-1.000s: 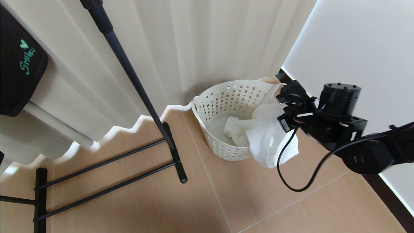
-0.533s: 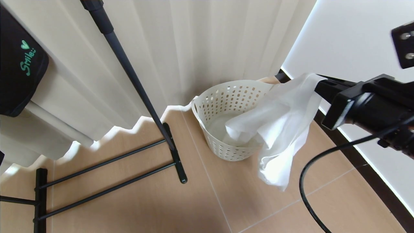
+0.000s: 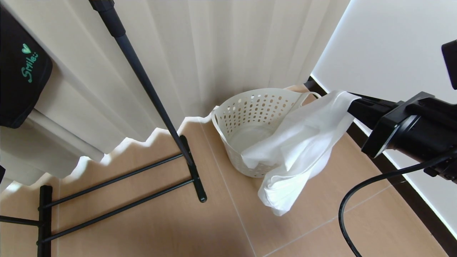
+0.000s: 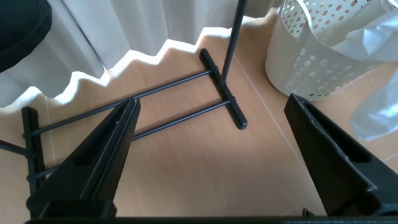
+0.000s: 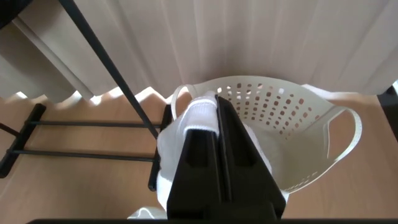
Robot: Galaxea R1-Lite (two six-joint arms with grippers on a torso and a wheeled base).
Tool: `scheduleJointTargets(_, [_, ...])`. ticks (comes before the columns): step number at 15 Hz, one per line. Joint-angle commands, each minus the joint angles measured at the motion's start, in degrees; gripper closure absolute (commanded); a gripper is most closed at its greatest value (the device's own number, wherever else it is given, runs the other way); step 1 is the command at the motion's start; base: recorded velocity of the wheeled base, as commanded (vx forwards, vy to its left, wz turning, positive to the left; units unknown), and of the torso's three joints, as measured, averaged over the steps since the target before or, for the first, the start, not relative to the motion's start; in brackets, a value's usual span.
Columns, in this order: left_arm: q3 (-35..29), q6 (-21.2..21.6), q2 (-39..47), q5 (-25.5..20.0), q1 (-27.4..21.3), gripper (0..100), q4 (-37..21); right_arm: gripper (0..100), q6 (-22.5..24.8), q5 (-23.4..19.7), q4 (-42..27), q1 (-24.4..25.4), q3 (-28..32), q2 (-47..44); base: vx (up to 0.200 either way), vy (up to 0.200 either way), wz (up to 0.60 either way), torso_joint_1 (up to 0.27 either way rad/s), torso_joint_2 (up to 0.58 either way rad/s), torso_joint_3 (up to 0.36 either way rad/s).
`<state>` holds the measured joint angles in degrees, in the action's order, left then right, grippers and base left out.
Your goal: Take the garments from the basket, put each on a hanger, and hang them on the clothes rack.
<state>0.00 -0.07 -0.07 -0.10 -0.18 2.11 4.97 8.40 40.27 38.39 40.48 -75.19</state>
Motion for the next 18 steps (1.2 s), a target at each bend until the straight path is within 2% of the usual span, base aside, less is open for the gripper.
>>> scheduleJointTargets(1, [0.0,-0.1,0.1,0.0,0.0,0,0.1,100,0.0,0.0,0.1,0.0,-0.1,-1.5,0.0,0.0,0.0,0.0,0.0,0.0])
scheduleJointTargets(8, [0.0,-0.2,0.1,0.1,0.0,0,0.1,100,-0.1,0.0,0.2,0.0,-0.3,-1.4,0.0,0.0,0.0,0.004,0.0,0.173])
scheduleJointTargets(9, [0.0,-0.2,0.1,0.1,0.0,0,0.1,100,-0.2,-0.1,0.2,-0.5,-0.3,-1.4,0.0,0.0,0.0,0.002,0.0,0.198])
scheduleJointTargets(10, [0.0,-0.4,0.1,0.2,0.0,0,0.1,100,-0.2,-0.3,0.2,-3.8,-0.6,-1.4,0.0,0.0,0.0,-0.002,0.0,0.207])
scheduleJointTargets(11, [0.0,-0.3,0.1,0.2,0.0,0,0.1,100,-0.2,-0.9,0.2,-5.2,-0.6,-1.4,0.0,0.0,0.0,0.002,0.0,0.183])
scheduleJointTargets(12, [0.0,-0.3,0.1,0.2,0.0,0,0.1,100,-0.2,-1.2,0.2,-5.3,-0.7,-1.4,0.0,0.0,0.0,-0.012,-0.09,0.066])
scheduleJointTargets(18, [0.0,-0.4,0.1,0.2,0.0,0,0.1,100,0.0,-1.8,1.0,-5.3,-1.8,-1.1,0.0,0.0,0.0,0.004,-0.36,-0.155])
